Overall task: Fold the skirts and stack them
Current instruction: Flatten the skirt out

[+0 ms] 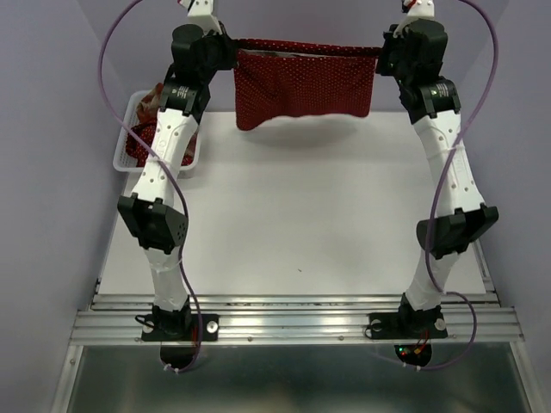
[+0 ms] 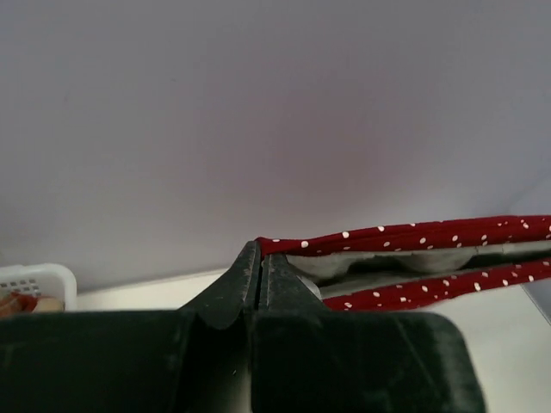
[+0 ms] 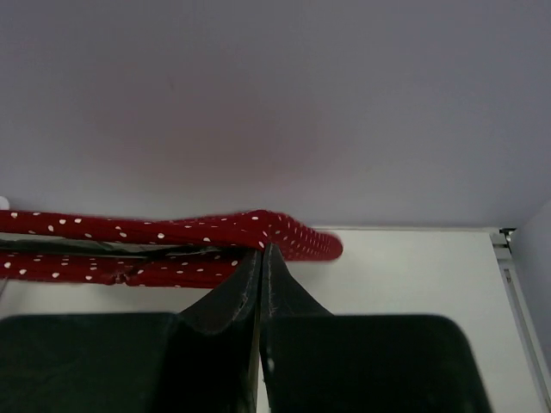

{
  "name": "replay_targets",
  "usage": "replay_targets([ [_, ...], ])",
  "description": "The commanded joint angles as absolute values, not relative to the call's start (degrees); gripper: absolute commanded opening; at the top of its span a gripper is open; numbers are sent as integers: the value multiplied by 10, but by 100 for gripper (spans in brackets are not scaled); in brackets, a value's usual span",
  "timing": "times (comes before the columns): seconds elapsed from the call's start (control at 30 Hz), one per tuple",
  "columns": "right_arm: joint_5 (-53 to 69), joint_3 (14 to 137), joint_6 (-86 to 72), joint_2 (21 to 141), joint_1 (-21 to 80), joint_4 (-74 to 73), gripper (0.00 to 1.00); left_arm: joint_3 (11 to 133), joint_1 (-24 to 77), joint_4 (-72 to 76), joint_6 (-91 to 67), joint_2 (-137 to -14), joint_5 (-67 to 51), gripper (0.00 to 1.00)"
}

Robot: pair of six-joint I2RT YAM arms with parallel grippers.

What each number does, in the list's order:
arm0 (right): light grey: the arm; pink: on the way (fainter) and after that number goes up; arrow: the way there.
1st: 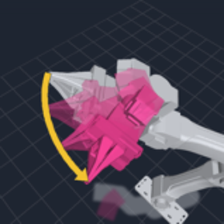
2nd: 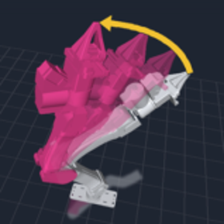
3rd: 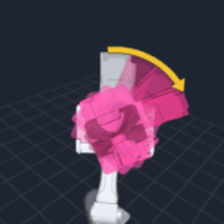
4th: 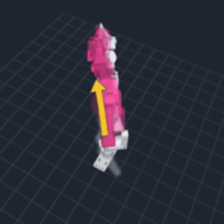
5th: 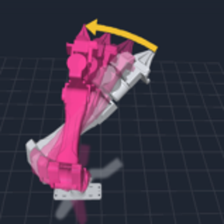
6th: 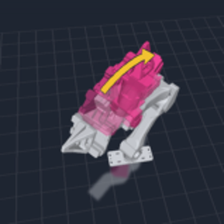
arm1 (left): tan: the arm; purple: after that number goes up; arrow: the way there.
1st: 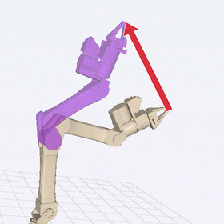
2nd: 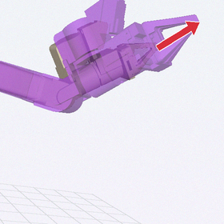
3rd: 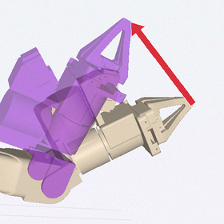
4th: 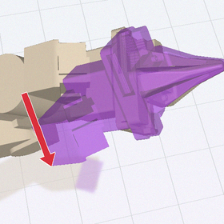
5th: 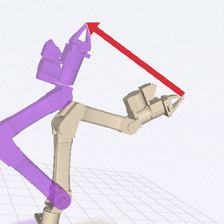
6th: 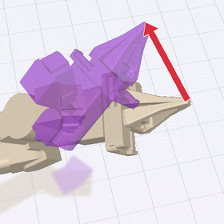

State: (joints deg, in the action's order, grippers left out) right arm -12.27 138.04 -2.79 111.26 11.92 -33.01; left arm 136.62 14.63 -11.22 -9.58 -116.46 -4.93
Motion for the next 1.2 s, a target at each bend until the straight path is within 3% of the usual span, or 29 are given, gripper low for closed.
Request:
replay_targets([
  [0.0,-130,1269,-6,987,98,-226,1,1236,130,47,-88,-1008,-83,0],
  [0.07,-137,1190,-7,955,98,-217,1,1170,131,59,-88,-988,-105,0],
  [0.23,-139,902,-36,843,98,-208,1,866,136,158,-119,-918,-182,0],
  [0.37,-153,718,-118,774,98,-233,6,664,176,176,-151,-851,-97,0],
  [0.43,-124,639,-152,748,98,-263,13,560,208,173,-183,-801,-39,0],
  [0.5,-80,612,-212,714,98,-302,20,471,219,173,-210,-749,-17,17],
  [0.53,-69,604,-230,701,98,-346,43,451,218,157,-243,-731,-6,34],
  [0.57,-37,582,-246,671,98,-358,46,435,219,143,-259,-698,10,77],
  [0.6,-34,570,-255,654,98,-366,48,408,220,133,-275,-682,13,93],
  [0.63,-41,561,-265,637,98,-383,55,395,221,132,-290,-665,7,99],
  [0.67,-47,554,-272,622,98,-393,64,385,224,131,-298,-650,4,99],
  [0.7,-65,555,-271,601,98,-416,81,373,227,130,-312,-621,4,99],
  [0.83,-95,598,-263,577,98,-443,100,380,232,119,-312,-577,3,99],
  [1.07,26,596,-267,569,98,-370,100,434,236,110,-294,-615,-33,99],
  [1.17,59,578,-281,606,98,-360,100,468,242,112,-291,-690,-67,99],
])
